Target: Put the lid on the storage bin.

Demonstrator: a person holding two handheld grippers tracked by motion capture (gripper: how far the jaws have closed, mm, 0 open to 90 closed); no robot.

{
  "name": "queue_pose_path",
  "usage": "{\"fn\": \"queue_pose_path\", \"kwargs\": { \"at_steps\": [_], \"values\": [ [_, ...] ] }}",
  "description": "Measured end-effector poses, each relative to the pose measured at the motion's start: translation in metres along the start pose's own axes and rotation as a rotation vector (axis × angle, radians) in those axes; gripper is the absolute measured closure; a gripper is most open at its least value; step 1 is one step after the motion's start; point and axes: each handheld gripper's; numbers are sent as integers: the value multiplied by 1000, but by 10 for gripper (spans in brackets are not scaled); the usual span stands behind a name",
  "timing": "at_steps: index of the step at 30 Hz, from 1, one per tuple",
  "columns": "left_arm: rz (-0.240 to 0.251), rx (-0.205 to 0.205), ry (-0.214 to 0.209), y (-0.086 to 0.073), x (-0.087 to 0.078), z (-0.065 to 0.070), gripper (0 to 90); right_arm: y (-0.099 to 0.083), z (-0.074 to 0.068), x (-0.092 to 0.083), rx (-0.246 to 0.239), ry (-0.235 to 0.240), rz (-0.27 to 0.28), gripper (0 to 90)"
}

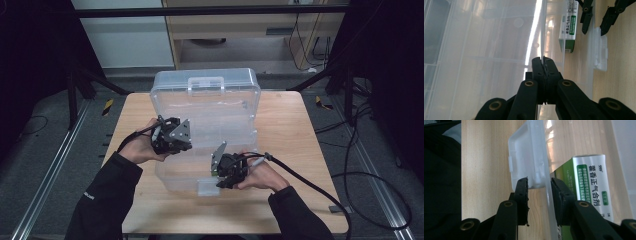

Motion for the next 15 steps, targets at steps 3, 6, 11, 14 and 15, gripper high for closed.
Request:
{"fn": "queue_pose_path", "kwargs": {
  "at_steps": [3,6,11,14,15],
  "values": [
    [3,-2,0,-1,1,2,890,0,-1,0,4,-7,0,680],
    [1,-5,-3,-1,1,3,889,0,-2,-1,2,-12,0,676],
    [-1,-7,-10,-1,1,6,889,0,-3,-2,6,-23,15,666],
    [-3,-9,-11,-2,1,8,888,1,-5,-6,10,-17,44,645],
    [-3,-10,-13,-3,1,8,888,2,-6,-8,7,-18,58,635]
  ]
}}
Point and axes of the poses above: each handheld gripper's, and its own axes: x roughly forward along the jaws, y roughly out of its top, z roughly to its right, and after that the axes turned 15 degrees about z, right-handed
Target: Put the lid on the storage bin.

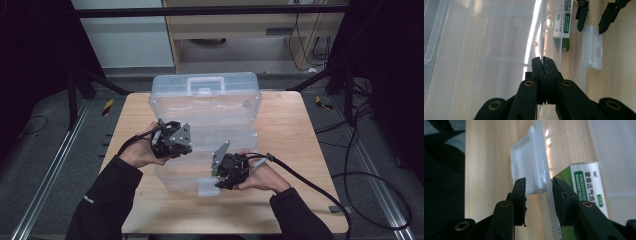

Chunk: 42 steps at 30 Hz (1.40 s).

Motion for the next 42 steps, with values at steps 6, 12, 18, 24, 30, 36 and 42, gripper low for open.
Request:
{"fn": "queue_pose_path", "kwargs": {
  "at_steps": [6,12,18,24,30,36,42],
  "values": [
    [4,-9,-7,-1,1,2,887,2,-5,-13,0,-31,52,634],
    [0,-12,-20,-2,2,5,886,-1,-4,-36,59,-52,166,718],
    [-8,-12,-29,-2,3,6,884,0,-5,-67,98,-98,299,774],
    [-18,-3,-32,-2,4,7,884,-8,8,-99,202,-254,467,808],
    [-22,-12,-37,-1,4,8,883,-23,22,-115,298,-418,531,815],
    [-29,-2,-40,-2,4,9,883,-37,32,-124,380,-528,576,850],
    [-28,-12,-41,-3,5,11,883,-45,39,-130,407,-574,576,900]
  ]
}}
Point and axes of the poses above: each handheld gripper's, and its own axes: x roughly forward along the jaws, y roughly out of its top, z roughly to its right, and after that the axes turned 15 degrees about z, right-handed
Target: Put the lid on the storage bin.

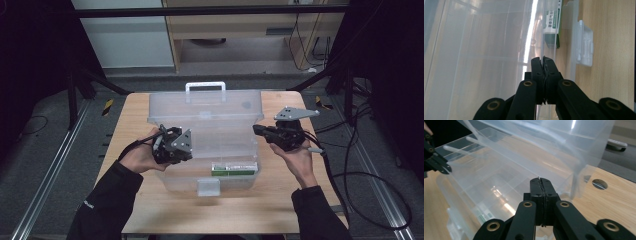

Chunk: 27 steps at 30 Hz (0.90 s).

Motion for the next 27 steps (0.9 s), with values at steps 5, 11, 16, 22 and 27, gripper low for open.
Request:
{"fn": "queue_pose_path", "kwargs": {
  "at_steps": [5,11,16,22,27],
  "values": [
    [-2,3,-7,-1,1,1,881,-3,3,0,10,-14,-2,900],
    [-12,6,-14,-1,3,3,878,-7,5,1,12,-14,-12,900],
    [-29,7,10,-1,4,8,850,-9,5,1,11,-6,-16,900],
    [30,-51,62,-3,-11,13,773,-12,5,0,12,-1,-14,900],
    [72,-113,130,-13,-30,19,733,-13,4,-1,8,1,-16,900]
  ]
}}
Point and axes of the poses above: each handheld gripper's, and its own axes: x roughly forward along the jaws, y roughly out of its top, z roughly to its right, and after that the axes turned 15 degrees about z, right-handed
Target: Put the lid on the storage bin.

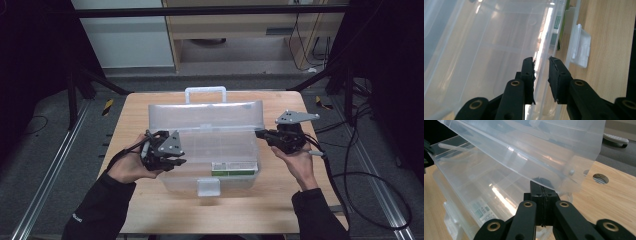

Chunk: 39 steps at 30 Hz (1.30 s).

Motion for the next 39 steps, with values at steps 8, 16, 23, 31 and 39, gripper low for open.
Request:
{"fn": "queue_pose_path", "kwargs": {
  "at_steps": [8,16,23,31,39],
  "values": [
    [91,-143,132,-25,-29,-4,713,-2,-1,0,0,3,-2,900],
    [125,-265,264,-54,-47,-12,715,-4,-1,0,-3,4,-6,900],
    [180,-386,377,-78,-57,-19,718,-5,-2,0,-5,0,-6,900],
    [240,-479,462,-104,-55,-20,686,-9,-2,-1,-6,-10,-17,900],
    [245,-536,486,-124,-45,-18,666,-21,-1,0,-9,-29,-46,900]
  ]
}}
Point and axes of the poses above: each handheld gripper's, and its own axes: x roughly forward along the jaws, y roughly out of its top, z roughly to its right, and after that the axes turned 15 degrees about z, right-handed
